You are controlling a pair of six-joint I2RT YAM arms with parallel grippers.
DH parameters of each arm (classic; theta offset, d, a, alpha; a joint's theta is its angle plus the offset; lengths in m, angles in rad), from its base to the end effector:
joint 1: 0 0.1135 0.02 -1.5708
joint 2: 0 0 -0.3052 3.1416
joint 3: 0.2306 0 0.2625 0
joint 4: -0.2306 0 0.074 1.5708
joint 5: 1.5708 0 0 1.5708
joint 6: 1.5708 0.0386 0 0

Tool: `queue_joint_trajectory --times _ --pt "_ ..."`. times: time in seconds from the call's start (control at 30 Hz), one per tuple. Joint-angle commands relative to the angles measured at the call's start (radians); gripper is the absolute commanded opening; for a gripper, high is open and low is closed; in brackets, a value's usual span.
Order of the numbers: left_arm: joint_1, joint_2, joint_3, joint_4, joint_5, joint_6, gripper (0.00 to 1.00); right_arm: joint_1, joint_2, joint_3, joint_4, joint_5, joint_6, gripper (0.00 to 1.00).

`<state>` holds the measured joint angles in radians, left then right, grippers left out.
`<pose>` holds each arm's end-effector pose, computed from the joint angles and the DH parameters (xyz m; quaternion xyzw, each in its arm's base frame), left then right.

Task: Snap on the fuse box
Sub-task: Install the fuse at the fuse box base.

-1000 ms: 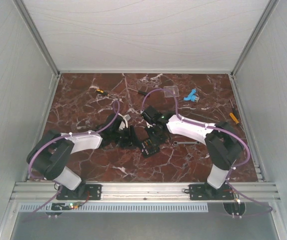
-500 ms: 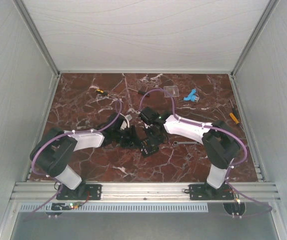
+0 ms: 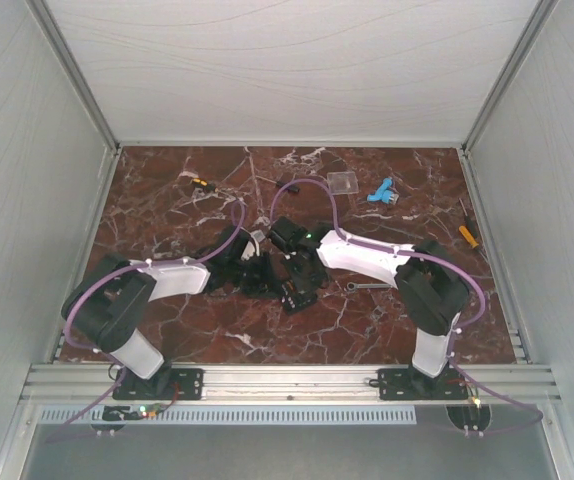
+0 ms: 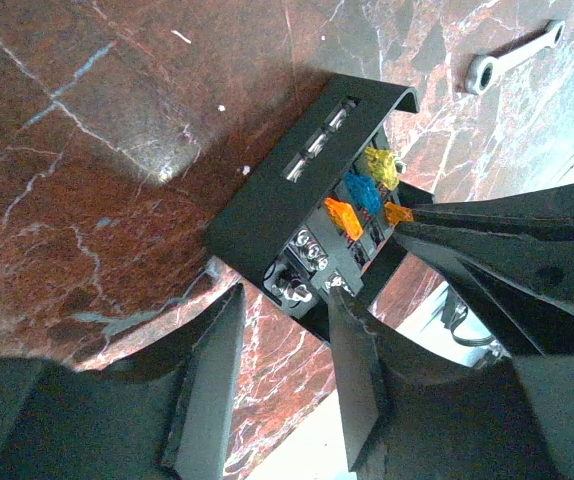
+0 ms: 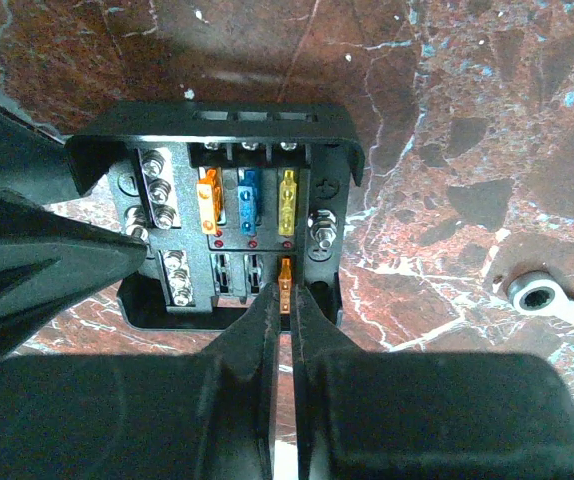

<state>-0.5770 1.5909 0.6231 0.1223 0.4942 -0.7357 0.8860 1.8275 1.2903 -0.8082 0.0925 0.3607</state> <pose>0.2348 -0.1747 0.1614 0.0146 0.9106 -0.3911 0.1330 0.2386 0.2866 0.2199 -0.2527 0.9599 0.0283 0.1180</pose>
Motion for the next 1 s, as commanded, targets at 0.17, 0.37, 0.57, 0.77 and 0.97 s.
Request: queue_joint_trajectory --times 0.17,0.37,0.57,0.77,0.97 --pt "-0.002 0.016 0.023 0.028 -0.011 -0.058 0.36 0.017 0.077 -0.044 0.014 0.019 0.045 0.0" --pt "0.005 0.025 -0.023 0.109 0.006 -0.121 0.34 0.039 0.101 -0.081 0.047 0.023 0.055 0.0" --pt "0.008 0.021 -0.032 0.115 0.005 -0.128 0.34 0.017 0.109 -0.107 0.073 0.014 0.052 0.0" --pt "0.008 0.02 -0.027 0.112 0.005 -0.119 0.34 0.018 -0.011 -0.084 0.06 -0.008 0.03 0.0" --pt "0.008 0.001 -0.032 0.109 0.002 -0.112 0.35 0.012 -0.079 -0.034 0.051 -0.011 0.023 0.19"
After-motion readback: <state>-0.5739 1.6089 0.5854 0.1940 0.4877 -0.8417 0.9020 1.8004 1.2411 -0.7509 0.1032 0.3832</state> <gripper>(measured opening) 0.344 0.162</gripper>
